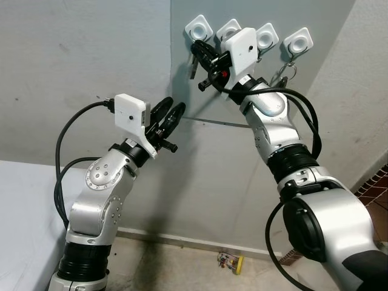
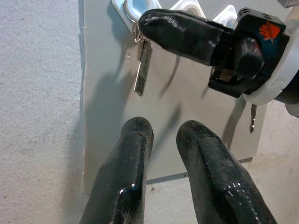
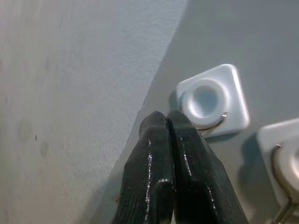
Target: Hang keys on a hook
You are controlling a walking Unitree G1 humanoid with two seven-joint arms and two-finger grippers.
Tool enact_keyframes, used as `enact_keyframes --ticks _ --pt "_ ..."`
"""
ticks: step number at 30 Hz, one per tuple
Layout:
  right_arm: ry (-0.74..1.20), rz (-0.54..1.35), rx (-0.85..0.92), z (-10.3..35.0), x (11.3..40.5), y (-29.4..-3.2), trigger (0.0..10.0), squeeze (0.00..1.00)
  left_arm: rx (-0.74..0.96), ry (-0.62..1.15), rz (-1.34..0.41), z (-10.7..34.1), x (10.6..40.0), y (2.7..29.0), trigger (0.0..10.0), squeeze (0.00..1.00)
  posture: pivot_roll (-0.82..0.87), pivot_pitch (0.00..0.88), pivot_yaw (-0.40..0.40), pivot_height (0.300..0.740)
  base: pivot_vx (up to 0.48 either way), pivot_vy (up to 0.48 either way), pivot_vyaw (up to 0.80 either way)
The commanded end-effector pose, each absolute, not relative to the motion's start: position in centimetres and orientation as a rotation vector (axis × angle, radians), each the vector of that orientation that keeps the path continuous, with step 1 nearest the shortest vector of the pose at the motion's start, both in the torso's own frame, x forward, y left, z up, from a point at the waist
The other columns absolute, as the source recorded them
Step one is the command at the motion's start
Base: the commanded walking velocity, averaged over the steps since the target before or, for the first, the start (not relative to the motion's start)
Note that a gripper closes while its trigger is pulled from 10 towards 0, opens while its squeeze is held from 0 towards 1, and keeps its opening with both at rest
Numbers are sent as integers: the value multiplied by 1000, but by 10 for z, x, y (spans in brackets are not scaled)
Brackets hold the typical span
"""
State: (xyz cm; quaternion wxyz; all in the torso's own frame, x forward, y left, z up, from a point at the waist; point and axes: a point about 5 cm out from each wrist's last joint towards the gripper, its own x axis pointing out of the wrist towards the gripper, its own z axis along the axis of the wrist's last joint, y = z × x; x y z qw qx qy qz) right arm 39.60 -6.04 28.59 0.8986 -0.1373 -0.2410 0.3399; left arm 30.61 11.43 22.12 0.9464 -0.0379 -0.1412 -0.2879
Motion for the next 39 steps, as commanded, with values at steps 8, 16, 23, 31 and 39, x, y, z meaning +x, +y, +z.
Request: enact_keyframes --ticks 8,16,23,31,39 --pt "-461 699 -334 287 399 -60 10000 0 -87 -305 -578 226 303 116 10000 0 -15 0 -58 740 0 0 0" --pt "-396 755 -272 280 400 -59 10000 0 -83 -306 -576 227 304 116 10000 0 -18 0 -55 740 0 0 0" --pt "-392 764 -256 280 400 -59 10000 0 -81 -304 -575 227 304 117 10000 0 -17 2 -53 740 0 0 0" --pt "-401 732 -178 284 402 -64 10000 0 -84 -303 -574 227 304 117 10000 0 -15 1 -55 740 0 0 0" --pt "-526 569 120 306 405 -83 10000 0 -85 -299 -573 226 302 116 10000 0 -8 0 -56 740 0 0 0"
